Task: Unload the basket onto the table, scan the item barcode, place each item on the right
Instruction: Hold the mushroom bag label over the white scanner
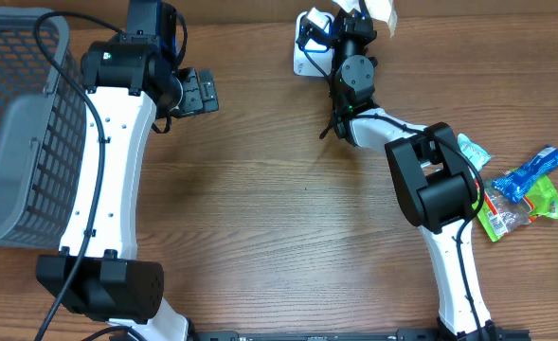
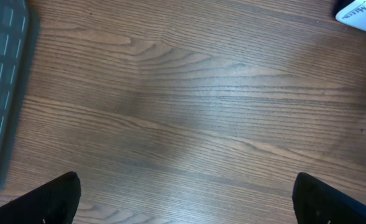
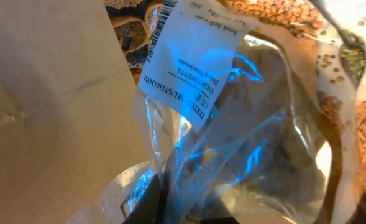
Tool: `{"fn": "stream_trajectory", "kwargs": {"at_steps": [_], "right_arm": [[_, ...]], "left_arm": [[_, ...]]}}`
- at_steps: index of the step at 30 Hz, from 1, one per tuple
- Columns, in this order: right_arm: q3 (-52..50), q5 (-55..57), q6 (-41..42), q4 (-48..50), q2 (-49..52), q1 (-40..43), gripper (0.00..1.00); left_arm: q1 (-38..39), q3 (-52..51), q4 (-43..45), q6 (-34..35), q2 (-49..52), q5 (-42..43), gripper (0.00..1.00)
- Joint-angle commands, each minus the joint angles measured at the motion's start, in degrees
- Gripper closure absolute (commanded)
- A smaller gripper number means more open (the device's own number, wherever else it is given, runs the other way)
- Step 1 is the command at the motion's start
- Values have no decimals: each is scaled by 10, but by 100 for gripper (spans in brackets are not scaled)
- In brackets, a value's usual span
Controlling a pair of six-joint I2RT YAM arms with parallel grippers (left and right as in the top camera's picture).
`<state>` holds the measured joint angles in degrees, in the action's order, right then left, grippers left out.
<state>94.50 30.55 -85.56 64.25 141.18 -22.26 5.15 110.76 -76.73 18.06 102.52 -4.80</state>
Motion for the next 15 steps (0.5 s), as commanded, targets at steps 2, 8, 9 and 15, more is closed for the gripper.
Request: {"fn": "stream_trajectory", "kwargs": {"at_steps": [2,8,9,15], "right_arm": [[8,7,-4,-67,-3,-5,96],[7,7,2,-132,-3,-5,96],[7,7,2,-131,-3,-5,96],[7,56,-4,-130,-3,-15,96]], "left_arm": [[1,9,1,2,-5,-3,0],[1,9,1,2,-5,-3,0],[1,9,1,2,-5,-3,0],[1,9,1,2,-5,-3,0]]}}
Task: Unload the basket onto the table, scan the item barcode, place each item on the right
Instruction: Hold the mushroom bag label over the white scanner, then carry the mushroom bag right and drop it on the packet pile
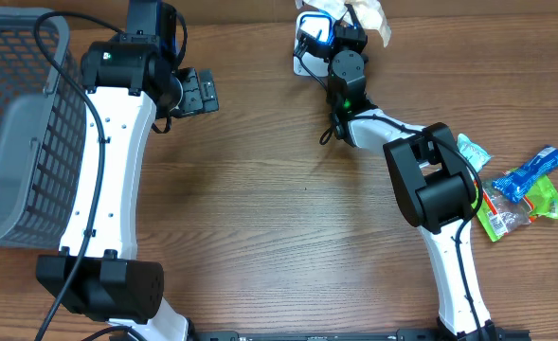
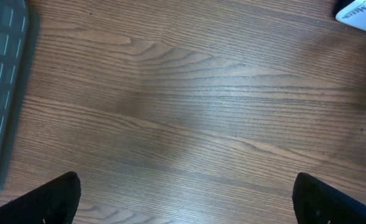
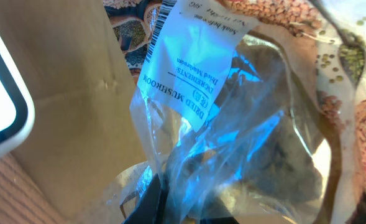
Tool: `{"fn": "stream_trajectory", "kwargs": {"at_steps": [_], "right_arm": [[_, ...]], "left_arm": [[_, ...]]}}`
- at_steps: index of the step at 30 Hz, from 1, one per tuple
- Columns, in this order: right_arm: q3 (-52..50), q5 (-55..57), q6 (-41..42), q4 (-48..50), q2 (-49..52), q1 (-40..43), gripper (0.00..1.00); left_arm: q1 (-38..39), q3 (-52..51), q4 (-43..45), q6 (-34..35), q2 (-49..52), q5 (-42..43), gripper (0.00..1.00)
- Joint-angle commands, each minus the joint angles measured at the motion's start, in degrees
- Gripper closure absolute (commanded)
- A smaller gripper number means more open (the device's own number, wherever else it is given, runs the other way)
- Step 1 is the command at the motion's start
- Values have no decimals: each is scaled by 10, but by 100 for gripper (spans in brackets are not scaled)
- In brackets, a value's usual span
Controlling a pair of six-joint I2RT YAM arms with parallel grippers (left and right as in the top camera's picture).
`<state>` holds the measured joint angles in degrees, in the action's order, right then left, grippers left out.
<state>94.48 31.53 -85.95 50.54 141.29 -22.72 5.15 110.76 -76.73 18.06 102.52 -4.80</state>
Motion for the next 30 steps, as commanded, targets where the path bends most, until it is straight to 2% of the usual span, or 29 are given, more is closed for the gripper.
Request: {"fn": "stream_trajectory", "kwargs": {"at_steps": [1,6,9,15,16,20,23,24,26,30], "right_arm": [[7,72,0,15,-4,-18,96],[7,124,6,22,-8,-36,96],[7,138,23,-27,-31,-42,96],[7,161,102,-158,-149,-55,96],[7,165,136,-211,-185,-63,96],[7,184,370,-384,-307,-77,96],[7,122,591,-603,-420,-73,96],[8,103,631,-647,-442,-68,96],[7,32,772,-797,-513,-37,96],[7,-48,967,-970,-582,42,94]], "left_arm": [[1,9,1,2,-5,-3,0],[1,9,1,2,-5,-3,0],[1,9,1,2,-5,-3,0],[1,9,1,2,-5,-3,0],[1,9,1,2,-5,-3,0],[1,9,1,2,-5,-3,0],[1,9,1,2,-5,-3,0],[1,9,1,2,-5,-3,0],[1,9,1,2,-5,-3,0],[1,9,1,2,-5,-3,0]]}}
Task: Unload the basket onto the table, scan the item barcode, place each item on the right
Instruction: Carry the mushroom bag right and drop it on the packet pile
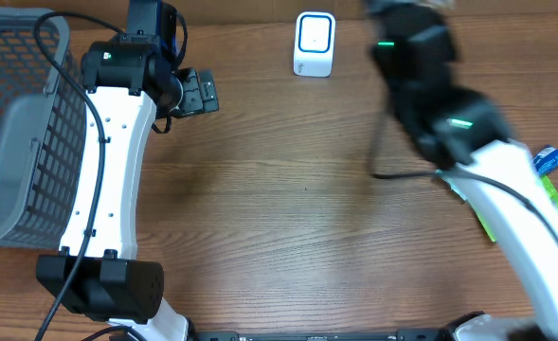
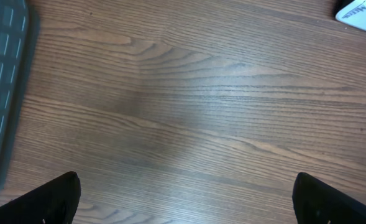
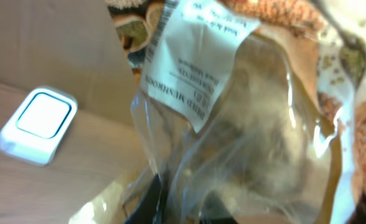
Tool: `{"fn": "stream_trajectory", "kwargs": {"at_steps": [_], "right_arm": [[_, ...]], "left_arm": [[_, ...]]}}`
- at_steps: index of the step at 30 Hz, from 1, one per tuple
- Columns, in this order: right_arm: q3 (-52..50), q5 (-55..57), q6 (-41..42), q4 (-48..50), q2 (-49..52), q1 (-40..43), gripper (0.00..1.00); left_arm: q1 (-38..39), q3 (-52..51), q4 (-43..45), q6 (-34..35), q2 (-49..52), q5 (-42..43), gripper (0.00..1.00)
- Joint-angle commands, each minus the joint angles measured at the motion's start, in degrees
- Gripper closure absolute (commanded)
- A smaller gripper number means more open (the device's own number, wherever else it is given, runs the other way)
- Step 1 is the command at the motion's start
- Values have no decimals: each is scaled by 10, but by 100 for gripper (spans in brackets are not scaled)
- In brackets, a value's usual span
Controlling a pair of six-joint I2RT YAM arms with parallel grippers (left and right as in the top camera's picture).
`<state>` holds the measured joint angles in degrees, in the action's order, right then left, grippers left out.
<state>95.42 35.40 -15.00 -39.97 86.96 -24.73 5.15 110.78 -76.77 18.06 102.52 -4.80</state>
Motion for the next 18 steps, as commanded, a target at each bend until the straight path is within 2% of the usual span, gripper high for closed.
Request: {"fn": "stream_trajectory", "kwargs": {"at_steps": [1,3,5,6,10,12,18], "right_arm": [[-2,-122,344,-136,-60,116,93],[-2,-166,394,-196,-69,184,93],[-7,-233,405,-238,-64,283,93],[-17,-260,405,-245,-58,340,93],[-53,-328,403,-243,-23,462,92],[-82,-412,403,-226,30,523,88],[-97,-441,401,-171,117,544,88]], "left_arm": [[1,9,1,2,-5,-3,0],[1,9,1,2,-5,-3,0],[1,9,1,2,-5,-3,0],[1,9,1,2,-5,-3,0],[1,9,1,2,-5,-3,0],[1,9,1,2,-5,-3,0],[1,9,1,2,-5,-3,0]]}}
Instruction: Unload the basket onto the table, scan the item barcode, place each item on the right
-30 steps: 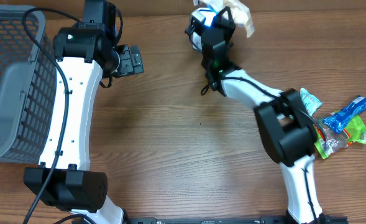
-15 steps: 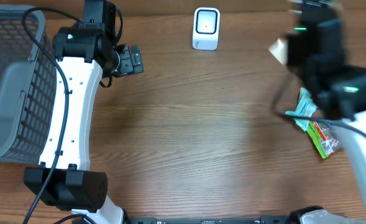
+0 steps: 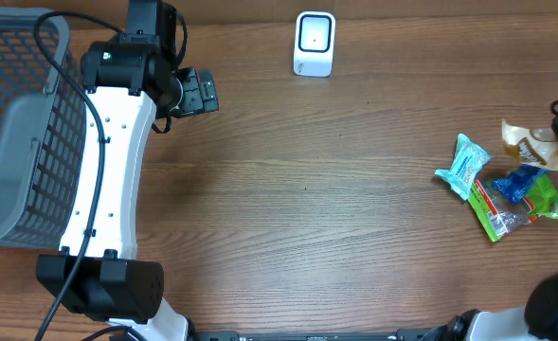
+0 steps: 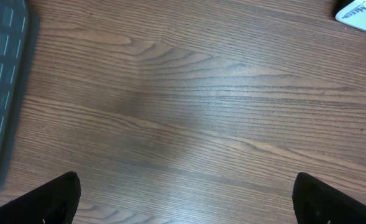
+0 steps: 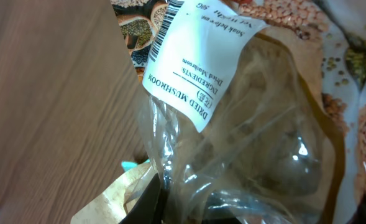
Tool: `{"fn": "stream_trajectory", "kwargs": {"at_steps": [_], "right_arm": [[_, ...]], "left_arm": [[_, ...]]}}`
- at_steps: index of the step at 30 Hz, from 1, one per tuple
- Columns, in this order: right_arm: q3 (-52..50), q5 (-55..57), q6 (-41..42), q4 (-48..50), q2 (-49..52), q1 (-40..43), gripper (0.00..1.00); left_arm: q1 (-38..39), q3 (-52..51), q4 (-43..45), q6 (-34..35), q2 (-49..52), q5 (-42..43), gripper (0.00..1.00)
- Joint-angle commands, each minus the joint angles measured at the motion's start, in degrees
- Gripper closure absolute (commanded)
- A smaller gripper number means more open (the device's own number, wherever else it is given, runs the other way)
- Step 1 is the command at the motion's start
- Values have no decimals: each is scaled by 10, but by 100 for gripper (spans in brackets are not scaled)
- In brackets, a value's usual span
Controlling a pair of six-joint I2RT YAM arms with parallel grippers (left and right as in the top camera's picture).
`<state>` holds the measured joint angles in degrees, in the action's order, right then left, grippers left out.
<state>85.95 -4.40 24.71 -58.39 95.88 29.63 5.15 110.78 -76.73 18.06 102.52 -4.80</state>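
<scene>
My right gripper is shut on a clear bag of dried mushrooms; its white label with a barcode faces the wrist camera. In the overhead view that bag hangs at the table's far right edge, and only a bit of the right gripper shows there. The white scanner stands at the back middle, far from the bag. My left gripper is open near the back left, and in its wrist view the left gripper has only bare wood between its fingers.
A grey mesh basket fills the left side. Below the held bag lie a teal packet, a blue packet and a green packet. A corner of the scanner shows in the left wrist view.
My right arm has gone from right of the scanner at mid-table to the far right edge above the packets, still gripping the mushroom bag. The left arm has not moved.
My right gripper held the mushroom bag close to the scanner, blue light falling on the bag. It stayed there half a second on. Then it was off to the scanner's right, and now it is at the right edge over the packets.
</scene>
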Motion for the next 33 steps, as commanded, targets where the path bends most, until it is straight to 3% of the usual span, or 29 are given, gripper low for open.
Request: {"fn": "stream_trajectory", "kwargs": {"at_steps": [1,4,8,13,18,24,28,30,33], "right_arm": [[-2,-43,4,17,38,-1,88],[-2,-43,-3,31,63,-4,82],[0,-48,-38,32,65,-11,53],[5,-117,-49,14,37,-12,50],[50,-203,-119,-31,-40,-28,49],[96,-224,-223,-126,-185,-102,32],[95,-216,-221,-156,-276,-141,20],[95,-216,-184,-157,-318,-153,0],[95,-217,-102,-178,-362,-160,0]], "left_arm": [[1,9,1,2,-5,-3,0],[1,9,1,2,-5,-3,0],[1,9,1,2,-5,-3,0],[1,9,1,2,-5,-3,0],[1,9,1,2,-5,-3,0],[1,9,1,2,-5,-3,0],[1,9,1,2,-5,-3,0],[1,9,1,2,-5,-3,0],[1,9,1,2,-5,-3,0]]}}
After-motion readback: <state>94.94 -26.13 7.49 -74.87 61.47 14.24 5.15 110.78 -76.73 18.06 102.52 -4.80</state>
